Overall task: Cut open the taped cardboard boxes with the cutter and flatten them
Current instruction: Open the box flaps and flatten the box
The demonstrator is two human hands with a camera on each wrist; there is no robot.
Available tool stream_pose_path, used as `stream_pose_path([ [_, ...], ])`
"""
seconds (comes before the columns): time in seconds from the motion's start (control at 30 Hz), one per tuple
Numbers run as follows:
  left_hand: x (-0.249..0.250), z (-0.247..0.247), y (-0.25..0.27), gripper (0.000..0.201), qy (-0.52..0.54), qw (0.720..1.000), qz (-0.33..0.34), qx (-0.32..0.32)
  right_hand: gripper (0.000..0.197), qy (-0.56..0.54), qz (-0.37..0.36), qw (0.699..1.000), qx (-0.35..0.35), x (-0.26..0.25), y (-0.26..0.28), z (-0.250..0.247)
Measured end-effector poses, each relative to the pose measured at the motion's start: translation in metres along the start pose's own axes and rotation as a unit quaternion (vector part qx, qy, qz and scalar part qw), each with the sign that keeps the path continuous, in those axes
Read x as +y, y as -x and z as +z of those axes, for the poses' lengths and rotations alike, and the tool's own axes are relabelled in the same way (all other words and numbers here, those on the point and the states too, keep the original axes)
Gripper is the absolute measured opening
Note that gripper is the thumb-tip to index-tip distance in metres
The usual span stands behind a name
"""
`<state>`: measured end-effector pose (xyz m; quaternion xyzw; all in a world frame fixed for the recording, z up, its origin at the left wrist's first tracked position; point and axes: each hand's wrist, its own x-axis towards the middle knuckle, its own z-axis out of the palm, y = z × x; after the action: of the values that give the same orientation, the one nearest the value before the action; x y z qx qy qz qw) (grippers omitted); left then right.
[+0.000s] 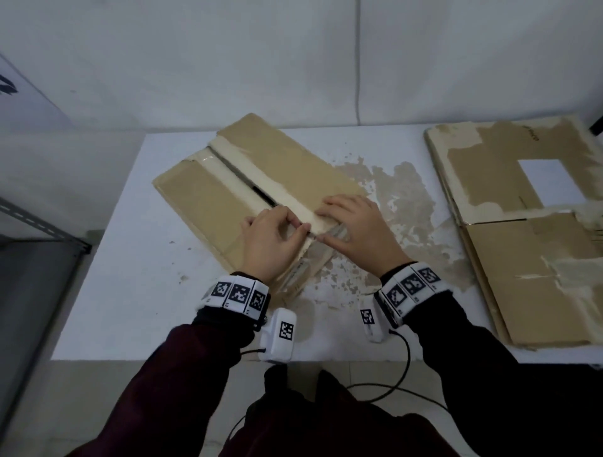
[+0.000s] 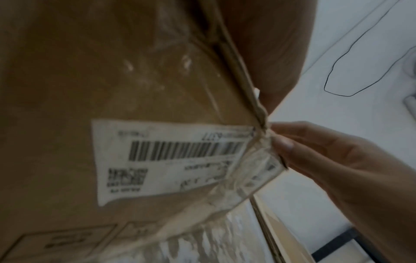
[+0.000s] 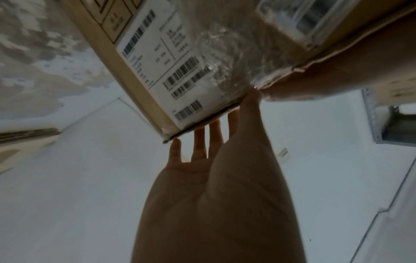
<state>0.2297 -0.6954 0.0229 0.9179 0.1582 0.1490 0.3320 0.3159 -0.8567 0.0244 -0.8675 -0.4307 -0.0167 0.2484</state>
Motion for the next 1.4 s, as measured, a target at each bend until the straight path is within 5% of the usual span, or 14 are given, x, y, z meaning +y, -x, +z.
stream_pose_path([
  [0.27, -0.007, -0.021, -0.007, 0.03, 0.014, 0.992, 0.123, 0.019, 0.024, 0.084, -0.036, 0.98, 0.178, -0.034, -0.003, 0.002],
  [0.53, 0.016, -0.085, 0.013, 0.034, -0.227, 0.945, 0.18, 0.154, 0.024, -0.085, 0.173, 0.935, 0.299, -0.004, -0.022, -0.066],
  [0.63, 0.026, -0.114, 0.035, 0.019, -0.315, 0.925, 0.119, 0.174, 0.039, 0.045, 0.22, 0.949, 0.223, 0.019, -0.017, -0.056],
  [0.73, 0.025, -0.127, 0.052, 0.015, -0.41, 0.893, 0.026, 0.181, 0.025, 0.157, 0.249, 0.948, 0.125, 0.03, -0.011, -0.028],
  [0.9, 0.004, -0.133, 0.067, 0.017, -0.469, 0.87, -0.116, 0.094, 0.025, 0.025, 0.258, 0.962, -0.081, 0.023, -0.009, -0.001],
  [1.0, -0.014, -0.125, 0.07, 0.012, -0.445, 0.878, -0.164, 0.059, 0.019, -0.027, 0.253, 0.961, -0.109, 0.018, -0.009, -0.006],
  [1.1, -0.028, -0.105, 0.069, 0.039, -0.373, 0.904, -0.207, 0.022, 0.041, -0.128, 0.279, 0.945, -0.116, 0.023, -0.009, -0.019],
  [1.2, -0.04, -0.078, 0.065, 0.055, -0.232, 0.945, -0.231, 0.013, 0.037, -0.125, 0.283, 0.947, -0.085, 0.02, -0.013, -0.031],
  [1.3, -0.046, -0.06, 0.066, 0.057, -0.091, 0.966, -0.237, 0.05, 0.029, -0.066, 0.203, 0.976, 0.052, 0.005, -0.028, -0.036],
  [1.4, -0.049, -0.052, 0.07, 0.055, -0.005, 0.968, -0.232, 0.091, 0.027, -0.06, 0.097, 0.993, 0.015, -0.016, -0.062, -0.028],
])
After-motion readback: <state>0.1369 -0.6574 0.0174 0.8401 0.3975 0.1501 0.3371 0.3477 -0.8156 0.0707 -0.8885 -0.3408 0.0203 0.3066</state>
